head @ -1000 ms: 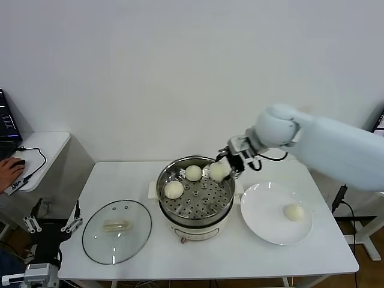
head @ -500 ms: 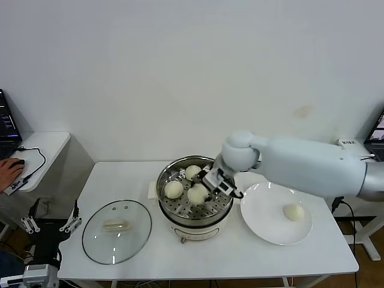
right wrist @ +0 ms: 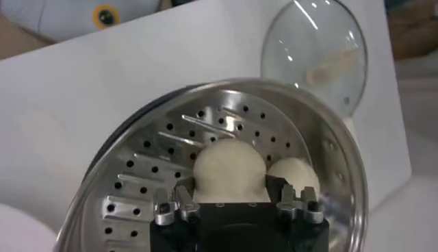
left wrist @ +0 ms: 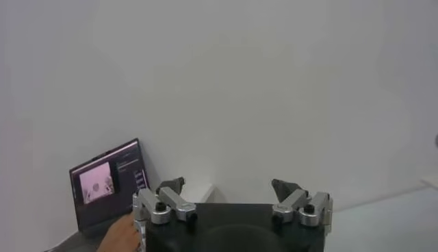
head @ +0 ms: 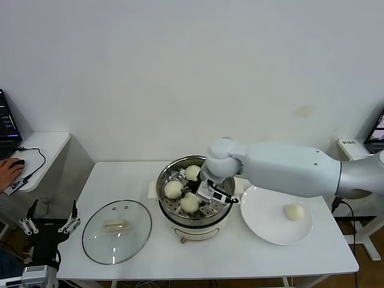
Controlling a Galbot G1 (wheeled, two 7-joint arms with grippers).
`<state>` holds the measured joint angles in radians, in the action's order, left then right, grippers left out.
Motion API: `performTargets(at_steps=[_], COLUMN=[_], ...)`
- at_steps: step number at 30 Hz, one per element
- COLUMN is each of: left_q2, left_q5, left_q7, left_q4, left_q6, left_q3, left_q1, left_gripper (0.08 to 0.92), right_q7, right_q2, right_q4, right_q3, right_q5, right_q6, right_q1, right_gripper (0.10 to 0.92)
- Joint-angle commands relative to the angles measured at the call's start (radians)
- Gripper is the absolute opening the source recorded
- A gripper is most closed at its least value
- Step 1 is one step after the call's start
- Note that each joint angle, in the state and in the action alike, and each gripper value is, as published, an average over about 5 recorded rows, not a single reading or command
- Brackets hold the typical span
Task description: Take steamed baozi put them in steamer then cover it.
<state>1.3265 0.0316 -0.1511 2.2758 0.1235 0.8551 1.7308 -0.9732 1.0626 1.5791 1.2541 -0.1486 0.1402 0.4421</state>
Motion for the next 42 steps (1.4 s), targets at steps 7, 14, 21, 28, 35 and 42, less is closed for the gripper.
performTargets(at_steps=[7,14,21,28,35,42], left_q2=[0.002,0.002,-0.008,-0.023,-0.041,-0.066], left_q5=[-0.001,-0.001,0.0,0.007,0.009,0.006], left_q7=[0.0,0.001,0.002,0.007,0.01,0.012], left_q4=[-0.005,0.002,0.006,0.001,-0.01,-0.026], left_q6=[-0.003,-0.002,-0.001,0.001,0.0,-0.001], left_q3=[0.0,-0.001,0.001,-0.006,-0.02,-0.038], left_q1=[0.001,0.002,-0.002,-0.013,-0.02,-0.033], left_gripper=[0.823,0.823,0.823,0.823,0.823,0.823], right_q7=[-0.022,0.0,-0.003,-0.033,-0.048,0.002], right_q2=[0.019,0.004,-0.087,-0.24,-0.448,-0.628], right_q4=[0.005,0.01,0.022,0.05,0.063,0.087], right_q3=[0.024,0.006,-0.089,-0.182,-0.256,-0.417], right_q5=[-0.037,-0.027,0.001,0.157,0.286,0.31], right_q6=[0.068,0.074,0.044,-0.204,-0.469,-0.599], right_q1=[0.005,0.015,0.031,0.027,-0.026,-0.234], right_gripper=[0.649,0.781,0.822,0.823,0.823,0.823])
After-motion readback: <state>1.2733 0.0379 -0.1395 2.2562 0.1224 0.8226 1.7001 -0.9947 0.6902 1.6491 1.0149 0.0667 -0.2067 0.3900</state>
